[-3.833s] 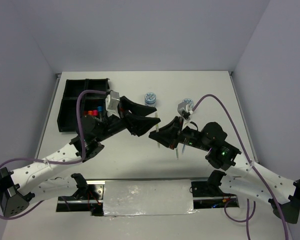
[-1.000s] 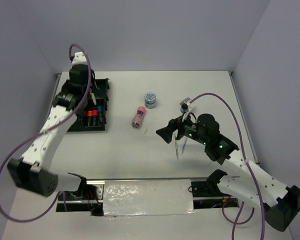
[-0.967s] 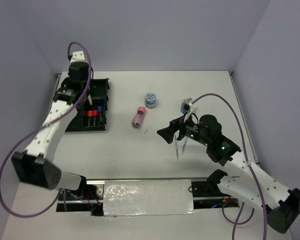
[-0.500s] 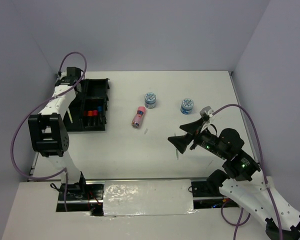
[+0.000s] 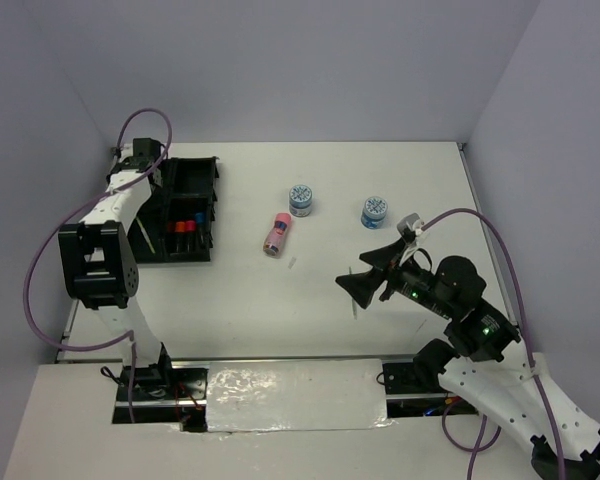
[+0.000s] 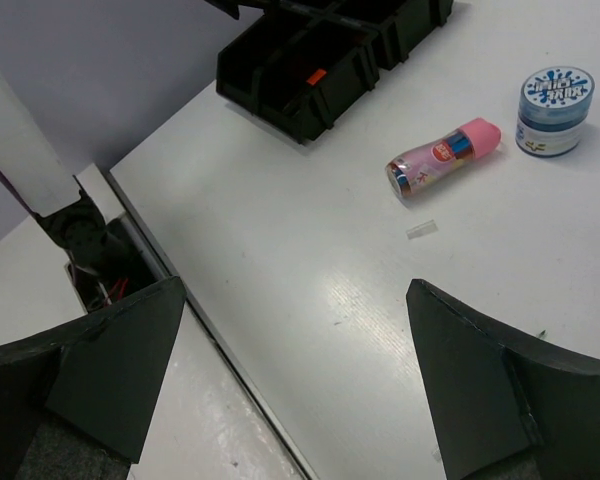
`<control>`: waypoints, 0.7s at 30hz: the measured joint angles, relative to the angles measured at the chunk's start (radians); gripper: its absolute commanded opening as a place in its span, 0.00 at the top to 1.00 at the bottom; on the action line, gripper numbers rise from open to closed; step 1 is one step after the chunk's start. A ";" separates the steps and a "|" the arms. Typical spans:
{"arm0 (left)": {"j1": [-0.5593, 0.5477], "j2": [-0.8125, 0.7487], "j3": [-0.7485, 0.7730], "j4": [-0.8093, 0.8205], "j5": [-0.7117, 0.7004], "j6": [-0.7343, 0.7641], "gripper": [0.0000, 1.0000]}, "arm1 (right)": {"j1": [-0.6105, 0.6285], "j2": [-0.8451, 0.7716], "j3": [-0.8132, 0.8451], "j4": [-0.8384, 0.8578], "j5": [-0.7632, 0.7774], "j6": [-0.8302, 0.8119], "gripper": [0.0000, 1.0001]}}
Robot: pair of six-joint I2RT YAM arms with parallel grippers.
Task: Sort the stationery into containers
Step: Place the pen in the storage box.
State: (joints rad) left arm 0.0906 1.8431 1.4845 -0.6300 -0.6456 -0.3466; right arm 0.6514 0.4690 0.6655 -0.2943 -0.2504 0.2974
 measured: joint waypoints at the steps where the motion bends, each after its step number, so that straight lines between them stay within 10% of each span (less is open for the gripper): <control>1: 0.003 0.000 0.000 0.000 0.003 -0.003 0.21 | 0.000 0.001 0.000 -0.002 0.001 0.000 0.00; 8: 0.012 -0.088 -0.013 -0.016 0.085 -0.027 0.08 | 0.000 0.092 0.004 -0.033 0.091 0.049 0.00; 14: -0.105 -0.528 -0.130 0.024 0.184 -0.027 0.03 | 0.000 0.376 0.005 -0.132 0.321 0.173 0.07; 21: -0.157 -1.045 -0.504 0.124 0.347 -0.027 0.01 | -0.006 0.539 -0.053 -0.162 0.458 0.277 0.45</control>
State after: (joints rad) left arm -0.0666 0.7982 0.9806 -0.5064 -0.2985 -0.3733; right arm 0.6449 1.0084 0.6121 -0.4564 0.2073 0.5743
